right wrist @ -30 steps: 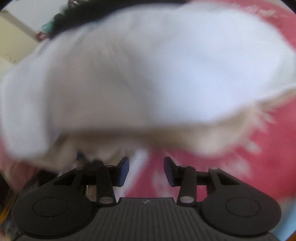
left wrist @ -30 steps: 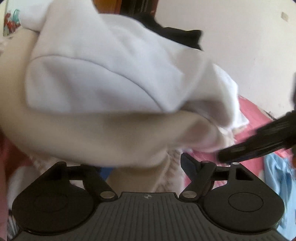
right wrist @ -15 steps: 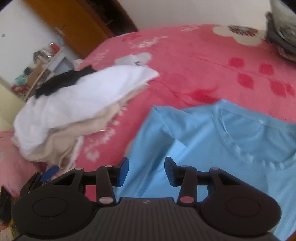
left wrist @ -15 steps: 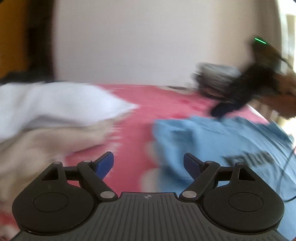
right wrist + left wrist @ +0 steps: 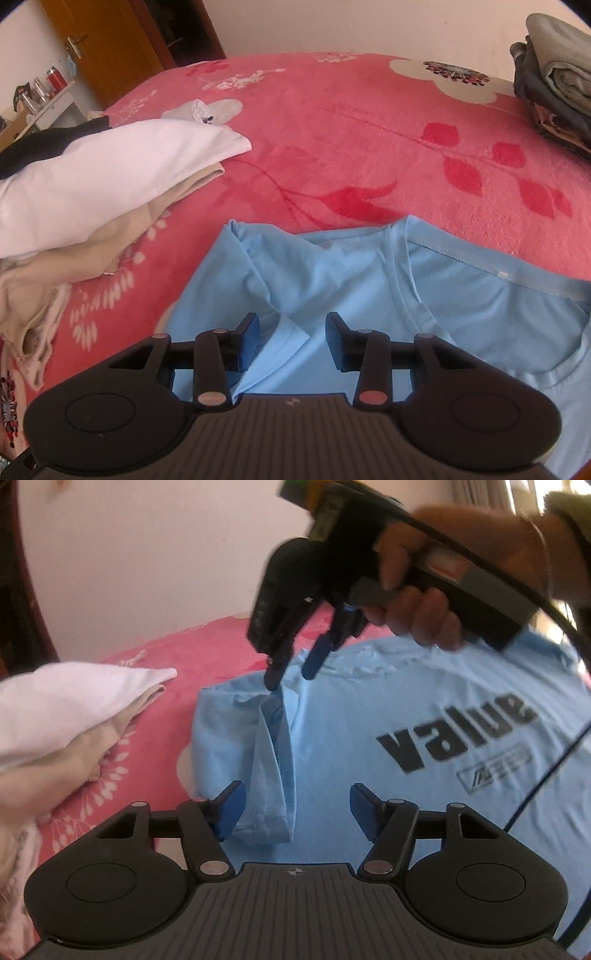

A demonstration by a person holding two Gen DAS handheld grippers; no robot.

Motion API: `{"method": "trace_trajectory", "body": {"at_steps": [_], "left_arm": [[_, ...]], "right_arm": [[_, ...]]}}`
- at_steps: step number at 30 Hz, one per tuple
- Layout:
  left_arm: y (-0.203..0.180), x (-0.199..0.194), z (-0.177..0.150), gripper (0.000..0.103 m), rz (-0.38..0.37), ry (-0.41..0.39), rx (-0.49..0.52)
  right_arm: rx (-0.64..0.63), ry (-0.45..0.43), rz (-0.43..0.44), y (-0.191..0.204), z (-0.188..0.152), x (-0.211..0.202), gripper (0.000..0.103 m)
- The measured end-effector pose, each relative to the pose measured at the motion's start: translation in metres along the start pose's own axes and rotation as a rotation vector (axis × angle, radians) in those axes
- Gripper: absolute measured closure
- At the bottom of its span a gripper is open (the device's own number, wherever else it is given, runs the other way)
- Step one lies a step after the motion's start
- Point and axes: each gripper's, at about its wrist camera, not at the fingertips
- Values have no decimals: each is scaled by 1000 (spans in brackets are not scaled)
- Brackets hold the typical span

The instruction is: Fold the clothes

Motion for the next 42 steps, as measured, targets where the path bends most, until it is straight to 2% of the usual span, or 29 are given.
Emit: {"method": "trace_trajectory", "body": {"at_steps": [3,8,11,13,15,17,18,20,22,26,33,37,42], "left_arm": [[-2,6,-2,42,11,29,21],[-1,7,-5,43,18,33,31],[3,7,-6,48,19,30,18],[6,6,-6,50,16,24,2],[9,5,-6,53,13,20,-10],[11,5,-7,62,9,16,-17],[12,5,-7,64,6,16,-21],[16,6,-6,79,1,12,-41],[23,6,-6,89,-11,5,-85],[46,-3,-3,97,-18,-42,-232],[124,-22,-9,98,-40,-142,-639],[167,-19,-28,98,-45,-155,-866],[202,-16,-52,98,-22,-187,-1049]], "right_arm": [[20,14,11,-6,0,3,62],[36,16,52,-9,2,1,62],[11,20,32,-3,1,5,62],[14,27,28,-4,-1,10,70],[27,21,34,-6,-4,10,91],[33,7,37,-8,-6,9,100],[31,-5,36,-8,-7,7,101],[30,-34,40,-7,-7,2,102],[31,-79,63,-5,-4,-7,102],[10,-159,108,9,9,-21,102],[-56,-237,170,57,44,-17,102],[-37,-188,206,87,67,11,102],[25,-90,222,114,83,59,102]]}}
Point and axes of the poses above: each gripper's, at about its wrist camera, not at the fingertips, and x roughly the way its jaws point, y to its left, z to its top, and after that the axes turned 9 degrees about -z, right-handed
